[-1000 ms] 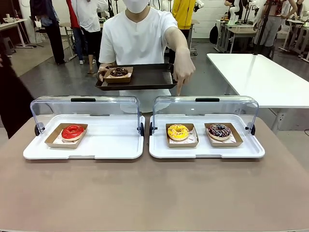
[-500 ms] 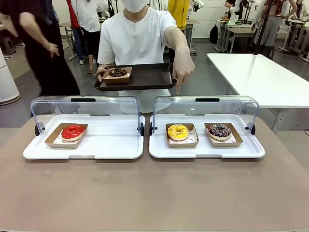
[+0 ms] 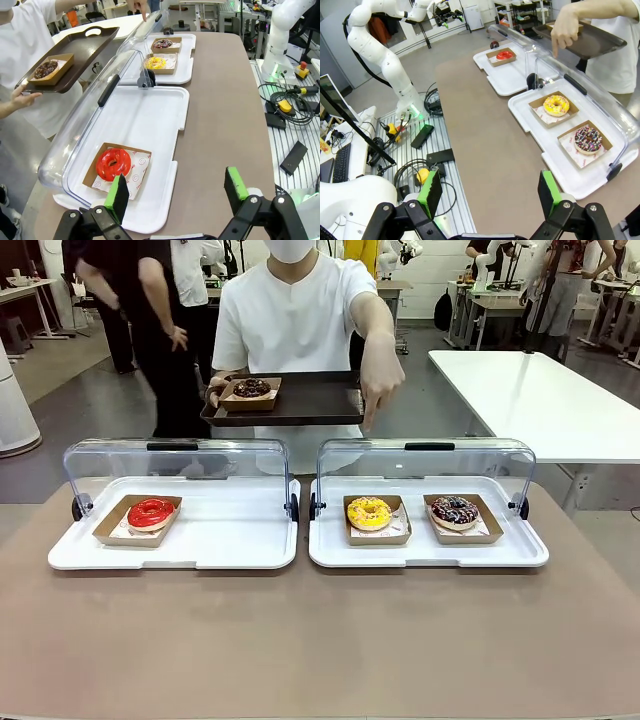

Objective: Provide the desired donut to the person.
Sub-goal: Pick up and lift the Paper togo box containing the Donut pointed at by the person.

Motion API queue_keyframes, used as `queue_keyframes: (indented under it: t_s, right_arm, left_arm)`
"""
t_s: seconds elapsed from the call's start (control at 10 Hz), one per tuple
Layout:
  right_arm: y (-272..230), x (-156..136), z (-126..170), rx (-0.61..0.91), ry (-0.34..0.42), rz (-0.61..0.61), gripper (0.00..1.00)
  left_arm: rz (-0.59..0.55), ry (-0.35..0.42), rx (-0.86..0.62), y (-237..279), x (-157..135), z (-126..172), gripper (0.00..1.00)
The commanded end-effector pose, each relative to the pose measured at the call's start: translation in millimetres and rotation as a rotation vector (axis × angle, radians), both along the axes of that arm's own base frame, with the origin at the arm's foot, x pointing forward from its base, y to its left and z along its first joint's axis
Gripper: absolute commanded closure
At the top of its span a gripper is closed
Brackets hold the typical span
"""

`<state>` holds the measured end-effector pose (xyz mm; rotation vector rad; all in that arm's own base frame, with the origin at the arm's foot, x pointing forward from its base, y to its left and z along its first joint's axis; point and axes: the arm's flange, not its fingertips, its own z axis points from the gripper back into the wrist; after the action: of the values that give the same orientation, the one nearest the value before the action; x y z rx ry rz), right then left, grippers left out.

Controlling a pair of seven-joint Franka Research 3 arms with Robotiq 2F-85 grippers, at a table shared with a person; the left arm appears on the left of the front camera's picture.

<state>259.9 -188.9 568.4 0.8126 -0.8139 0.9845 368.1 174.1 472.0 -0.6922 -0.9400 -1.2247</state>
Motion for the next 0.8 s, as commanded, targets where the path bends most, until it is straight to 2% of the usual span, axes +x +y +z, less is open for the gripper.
queue_keyframes:
  t_s: [0.0,0.2,0.3,0.5,0.7]
  right_arm:
    - [0.2,-0.4,0.7,0.008,-0.008,0.008,0.00]
    - [0.0,0.0,0.0,0.000,0.000,0.000,0.00]
    - [21.3,12.8,9.9,-0.090,-0.013,0.069,0.00]
    - [87.7,74.7,23.6,-0.253,0.089,0.064,0.00]
    - [153.2,107.2,25.1,-0.440,0.135,0.104,0.00]
  left_arm:
    - [0.007,-0.001,0.003,0.8,0.2,0.5,0.00]
    - [0.007,-0.001,0.003,0.8,0.2,0.5,0.00]
    - [0.007,-0.001,0.003,0.8,0.2,0.5,0.00]
    - [0.007,-0.001,0.003,0.8,0.2,0.5,0.00]
    - [0.007,-0.001,0.003,0.8,0.2,0.5,0.00]
